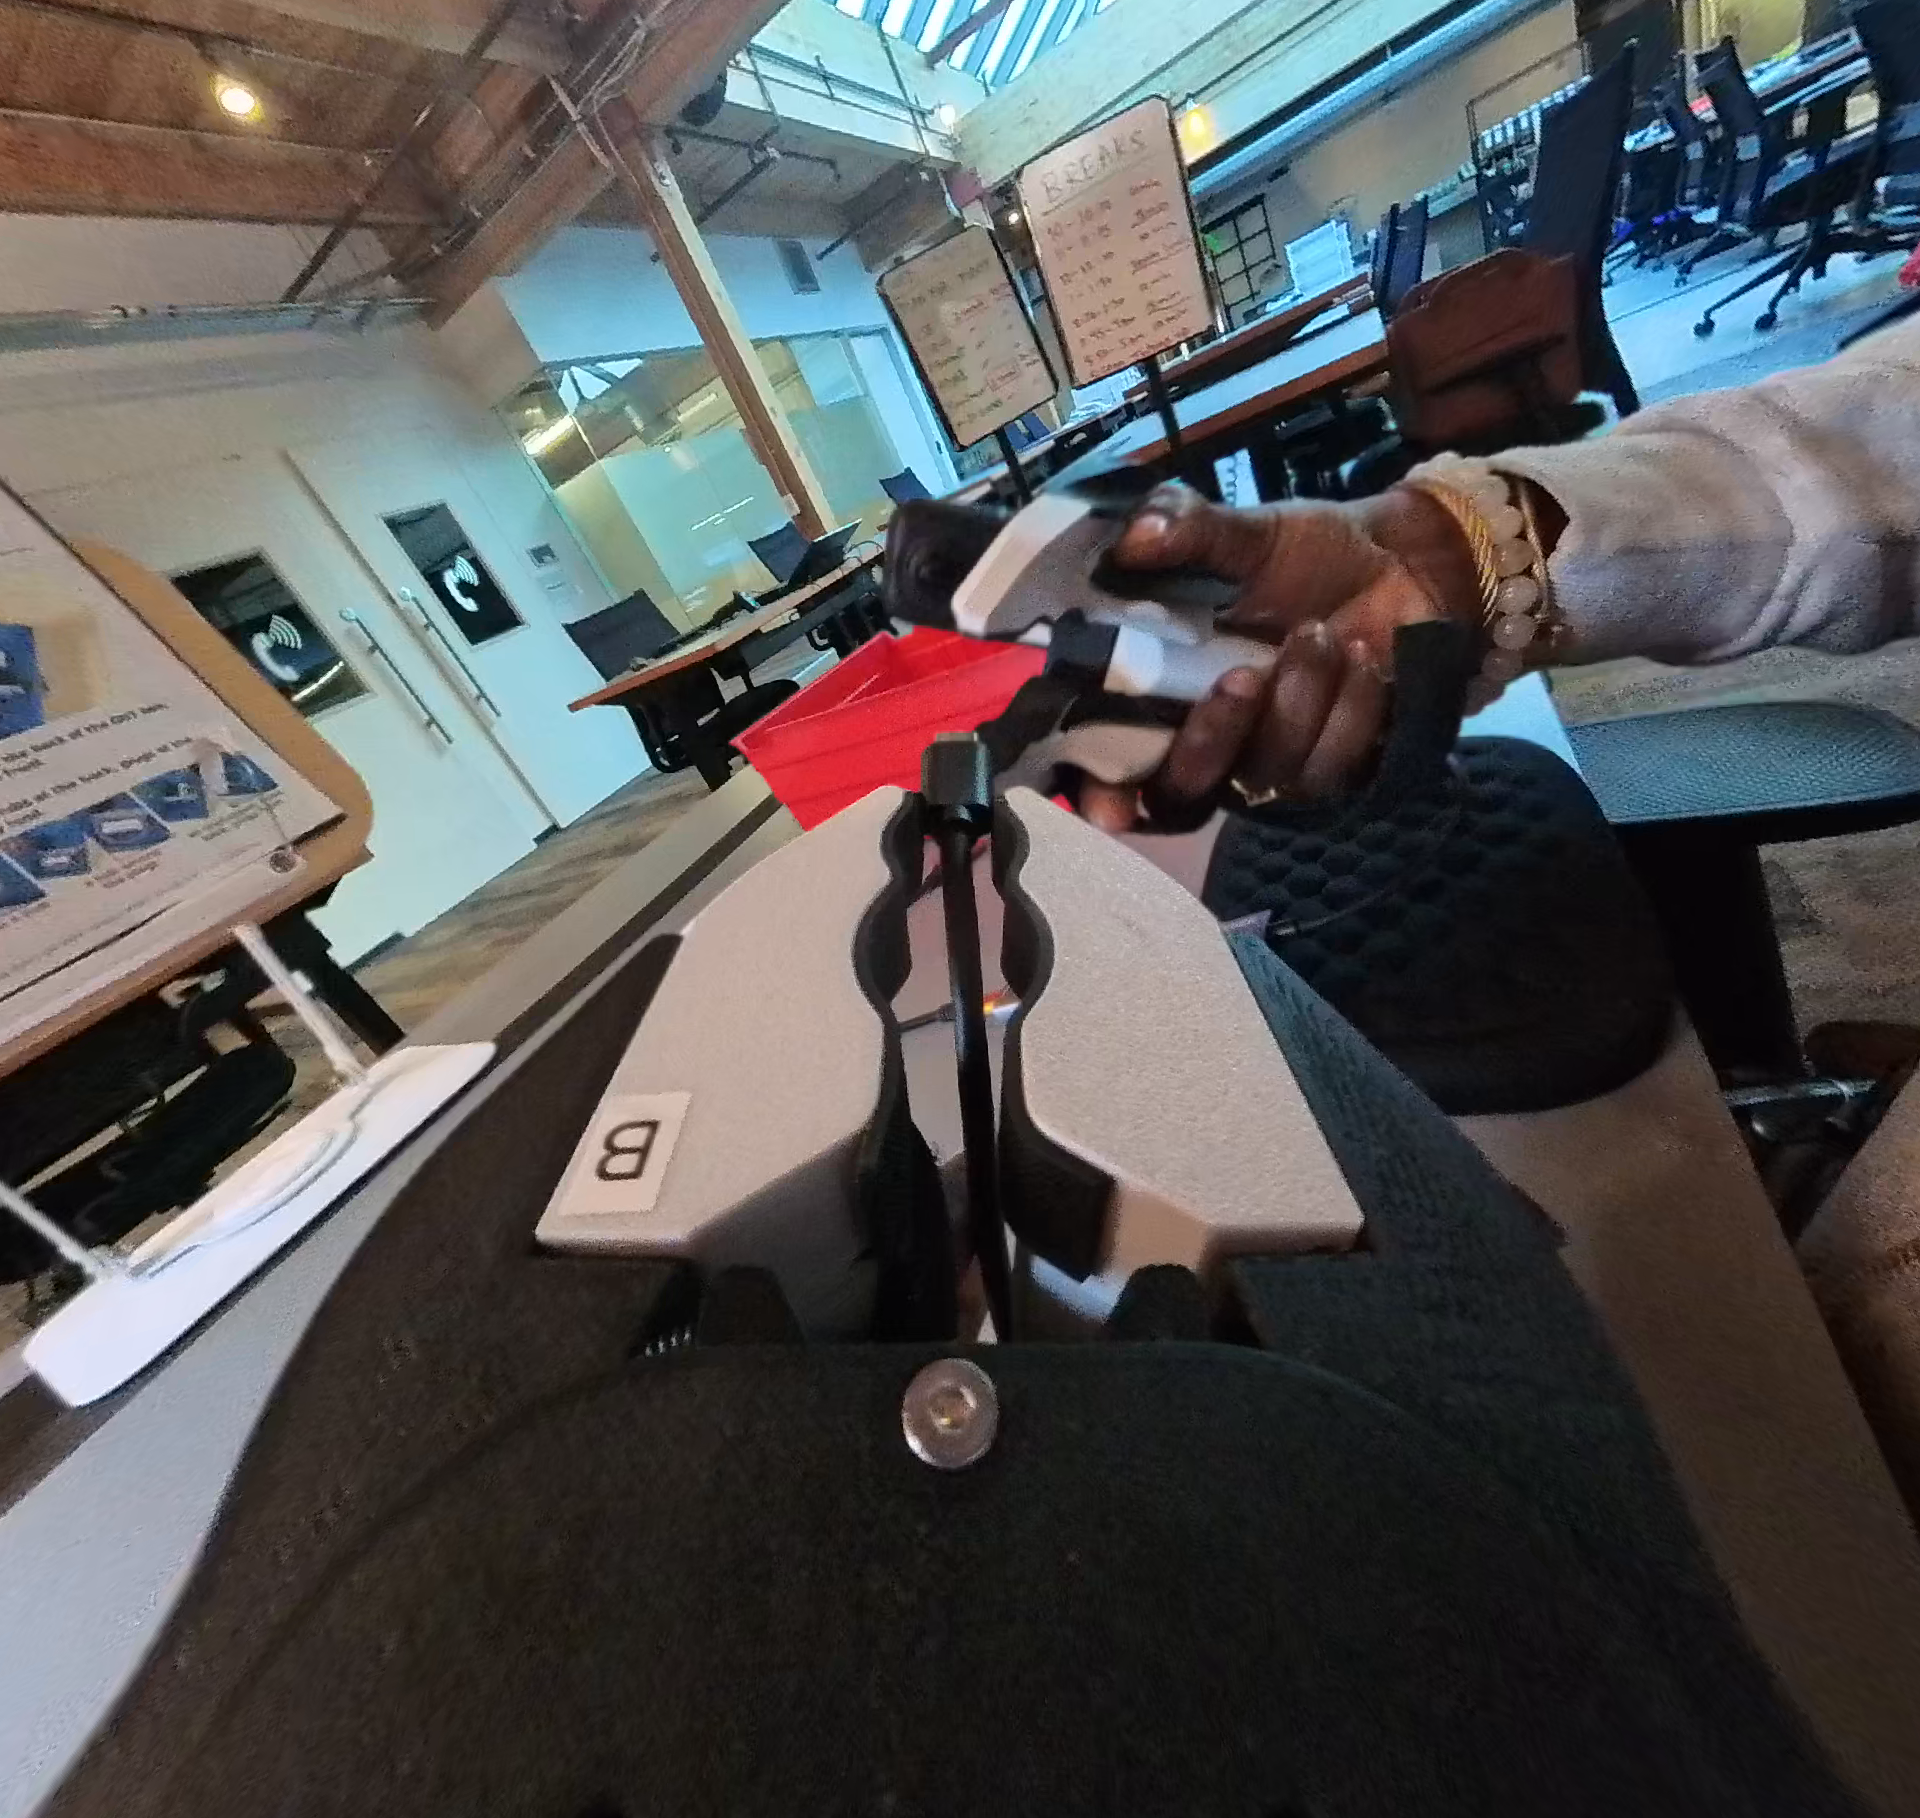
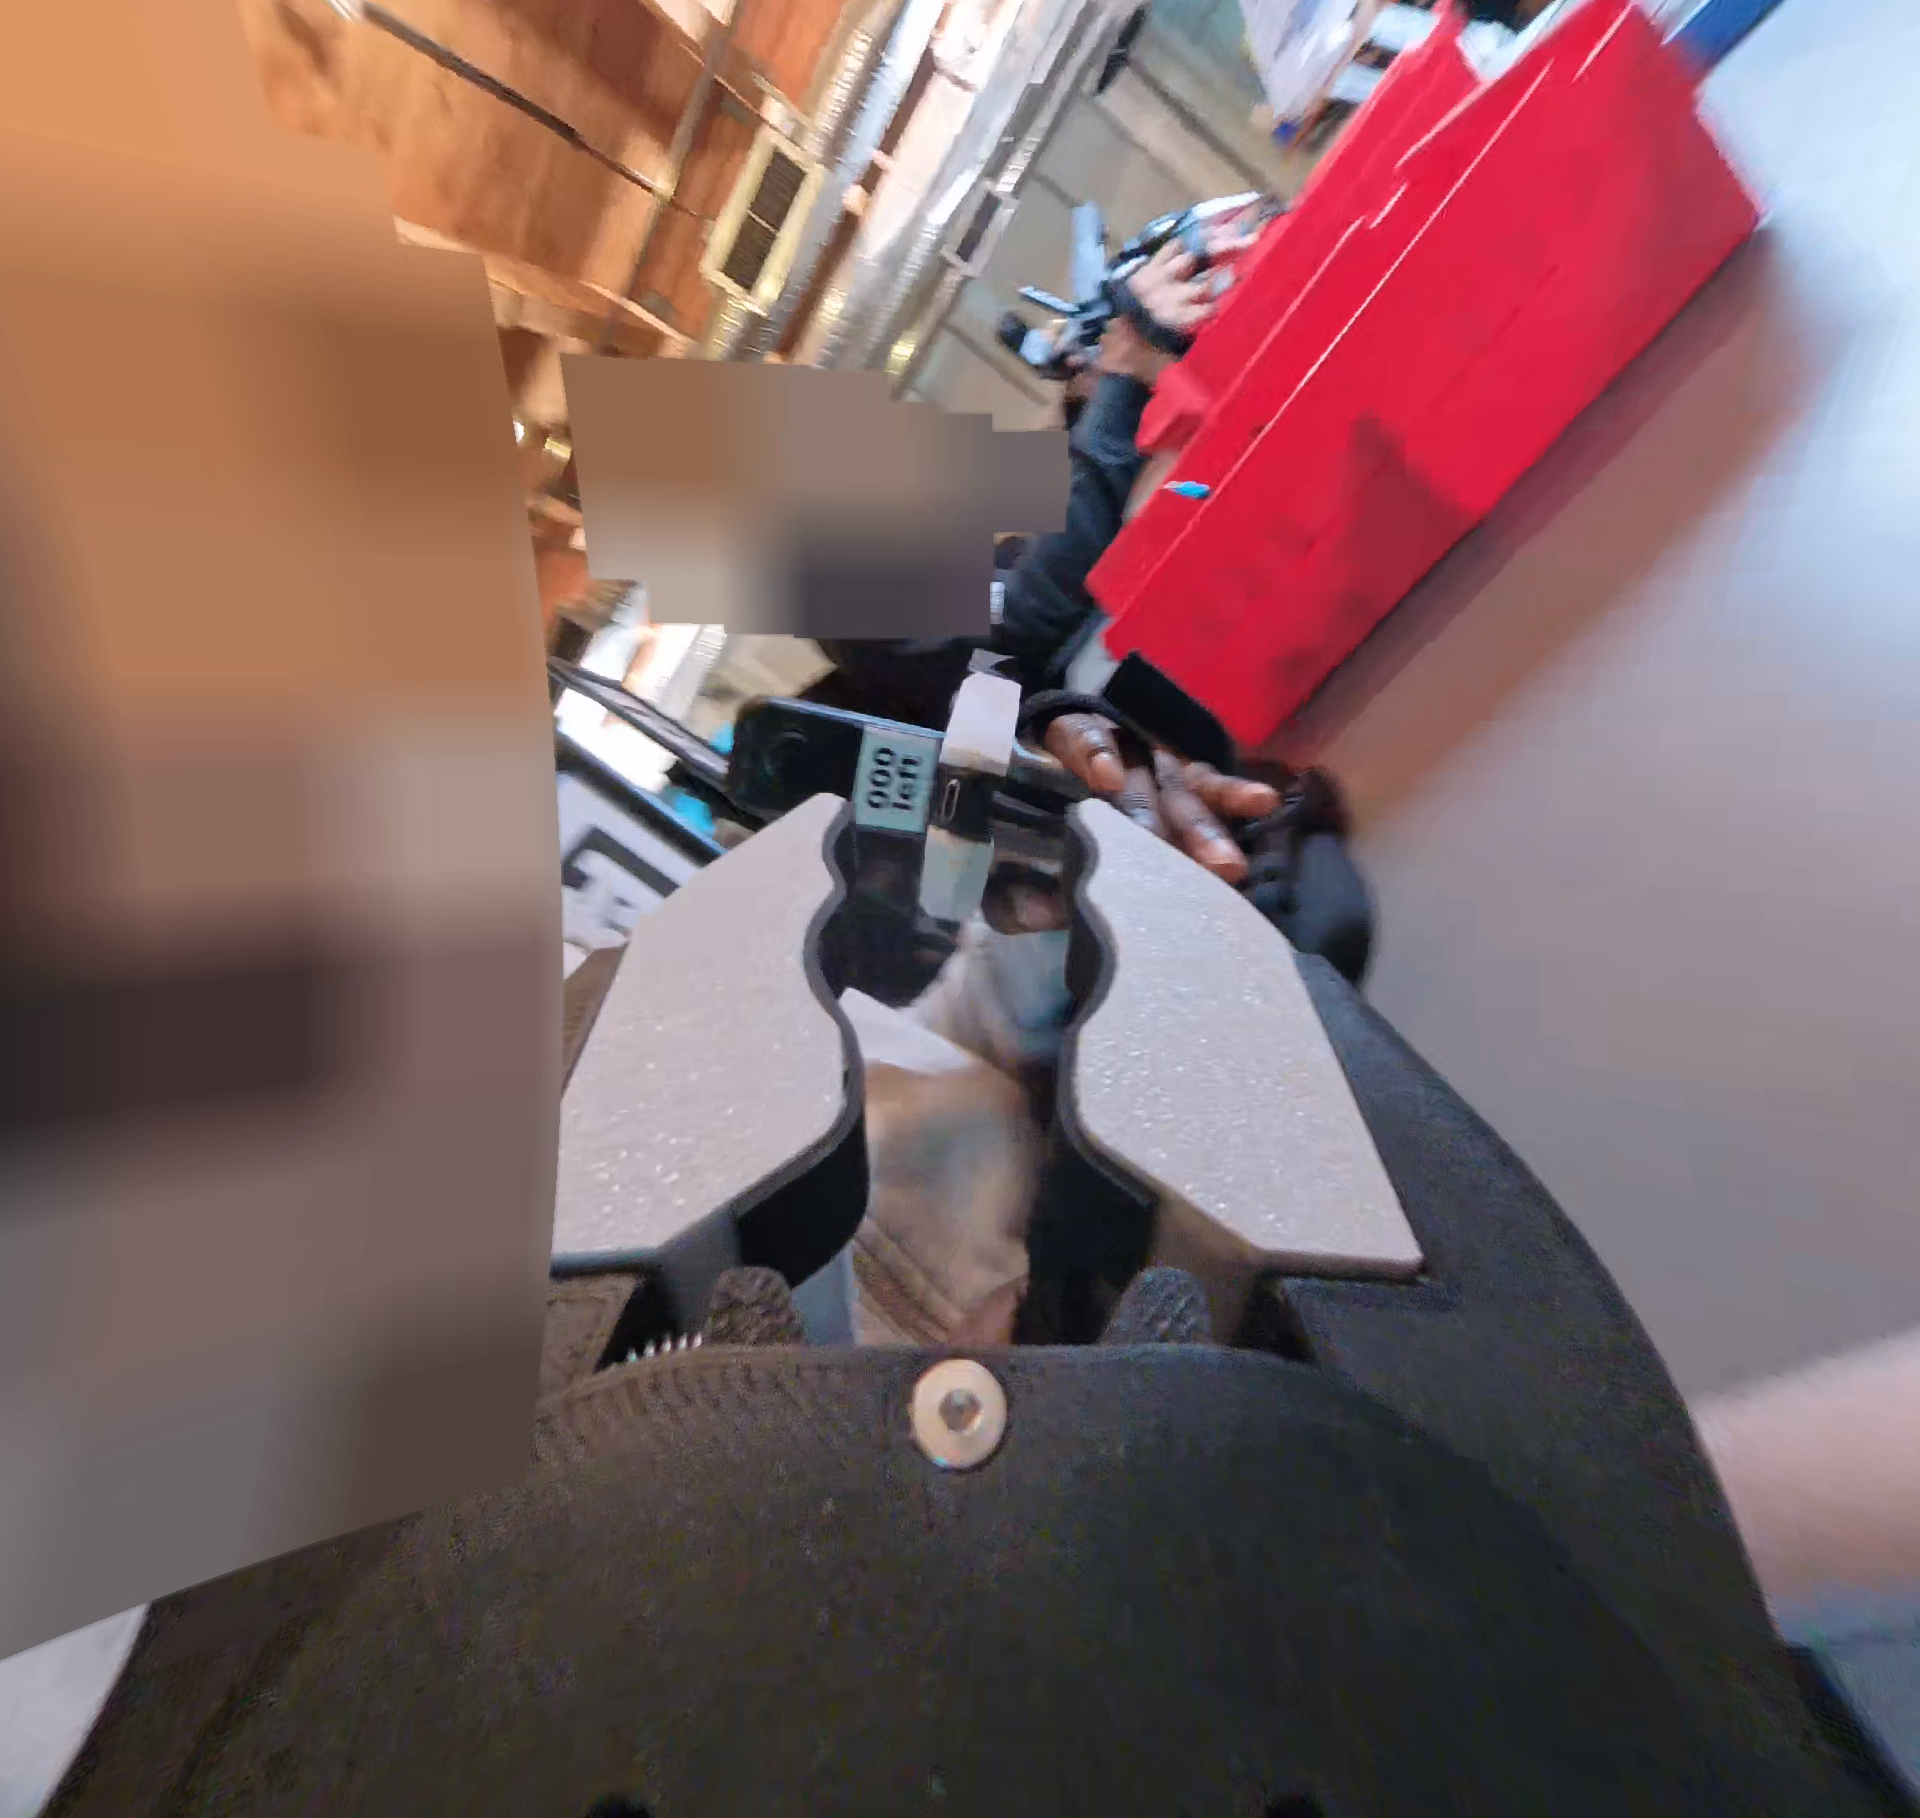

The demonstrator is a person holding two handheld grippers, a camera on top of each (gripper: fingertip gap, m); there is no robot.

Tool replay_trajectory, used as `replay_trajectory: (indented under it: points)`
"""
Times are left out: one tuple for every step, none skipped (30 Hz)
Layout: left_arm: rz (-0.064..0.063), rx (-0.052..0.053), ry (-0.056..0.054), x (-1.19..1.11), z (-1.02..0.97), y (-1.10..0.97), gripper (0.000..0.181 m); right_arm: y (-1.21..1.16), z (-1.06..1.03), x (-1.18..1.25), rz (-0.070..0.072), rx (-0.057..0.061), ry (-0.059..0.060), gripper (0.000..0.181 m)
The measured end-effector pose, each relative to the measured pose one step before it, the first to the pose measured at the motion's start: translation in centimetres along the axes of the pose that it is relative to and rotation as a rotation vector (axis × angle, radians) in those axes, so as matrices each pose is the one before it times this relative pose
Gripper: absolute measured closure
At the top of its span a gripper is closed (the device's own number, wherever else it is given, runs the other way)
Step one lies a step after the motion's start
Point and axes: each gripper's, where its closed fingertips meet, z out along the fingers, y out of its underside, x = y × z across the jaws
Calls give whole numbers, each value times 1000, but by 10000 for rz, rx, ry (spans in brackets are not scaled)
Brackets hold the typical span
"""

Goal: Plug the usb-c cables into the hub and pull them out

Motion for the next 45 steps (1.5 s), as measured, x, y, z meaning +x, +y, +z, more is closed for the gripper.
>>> replay_trajectory:
  points:
    - [-157,27,-118,-297,-160,57,169,-431,-1040,-301,-855,-186,605,137]
    - [-93,-39,-110,-258,-98,120,169,-136,-1104,-207,-915,-410,662,131]
    - [-37,-106,-41,-116,12,187,169,198,-1154,-6,-1045,-591,747,127]
    - [-9,-122,-23,-44,82,243,168,602,-1160,199,-1072,-760,814,123]
    - [-21,-166,-65,-68,118,297,169,958,-1064,301,-962,-894,783,121]
    - [47,-153,36,88,93,264,169,1197,-855,275,-825,-920,704,121]
    - [-34,-113,215,325,87,184,169,1197,-592,301,-680,-815,649,121]
    - [-215,-89,156,205,154,199,168,1120,-314,120,-578,-722,445,123]
    - [-22,-76,2,-31,122,202,168,813,-31,70,-343,-474,292,128]
    - [78,-63,-184,-283,24,79,168,423,235,322,96,-197,283,134]
    - [84,-28,-306,-448,-22,-66,168,212,499,167,437,-8,5,134]
    - [130,-10,-145,-209,-70,-85,169,291,693,119,683,-20,-171,134]
    - [51,-32,-90,-123,-49,-27,169,436,809,464,824,-115,-58,134]
    - [53,65,-62,-47,-70,-78,168,465,815,510,806,-154,-111,129]
    - [1,50,64,104,-29,-46,168,365,763,502,902,-115,-222,125]
    - [-86,29,110,134,13,-20,168,157,595,666,1126,-28,-256,121]
    - [-138,44,89,108,39,-57,168,-115,401,545,1152,77,-411,117]
    - [-59,54,-10,-12,0,-88,168,-232,226,458,1046,113,-409,117]
    - [76,65,-45,-49,-79,-119,168,-163,203,494,868,45,-235,119]
    - [-1,60,11,-10,-94,-102,168,36,314,415,592,-103,-89,119]
    - [-142,46,11,-19,-67,-49,169,197,461,287,313,-214,15,122]
    - [-125,33,29,-6,-50,22,169,30,468,86,155,-140,9,126]
    - [-23,8,-3,-36,-46,25,169,-165,408,-34,189,-63,-20,128]
    - [45,6,-6,-13,-54,-13,169,-215,365,69,188,-45,19,132]
    - [13,-8,40,78,-34,16,169,-176,344,264,87,-31,99,143]
    - [-24,-35,56,116,-12,90,169,-143,294,380,18,-10,135,158]
    - [-8,-89,14,65,-22,190,169,-237,198,-81,44,83,-186,161]
    - [60,-113,-50,-30,-34,217,168,-537,39,-560,89,347,-484,170]
    - [85,-39,-73,-92,-57,66,168,-502,-44,-645,198,384,-515,171]
    - [-7,-21,-10,-39,-55,36,168,-363,-52,-737,58,305,-486,172]
    - [-119,-69,40,-2,15,136,169,-350,-66,-747,-179,377,-357,172]
    - [-105,-68,52,33,68,135,169,-308,-39,-733,-206,421,-263,172]
    - [-47,-55,136,189,107,86,169,-246,6,-1018,-123,387,-474,172]
    - [-8,-123,196,296,163,188,169,-279,17,-1272,30,429,-717,172]
    - [41,-103,130,219,181,163,168,-166,60,-1269,179,334,-784,173]
    - [106,-113,150,279,181,165,168,172,124,-1106,193,76,-715,173]
    - [152,-124,105,221,178,149,168,435,177,-823,103,-109,-543,173]
    - [126,-116,128,276,159,130,168,593,213,-503,41,-238,-325,172]
    - [61,-64,171,355,151,58,168,597,221,-321,-10,-278,-178,172]
    - [64,-85,220,424,135,89,168,469,209,-251,-36,-246,-120,172]
    - [121,-121,116,264,116,123,168,275,171,-261,-61,-165,-87,172]
    - [101,-96,99,198,81,93,168,106,148,-238,-104,-99,-38,172]
    - [9,-68,109,167,53,63,168,117,155,-148,-173,-151,50,172]
    - [-70,-60,13,-33,51,78,168,126,152,20,-224,-176,171,172]
    - [-89,-54,16,-55,43,98,168,138,148,122,-225,-181,233,172]
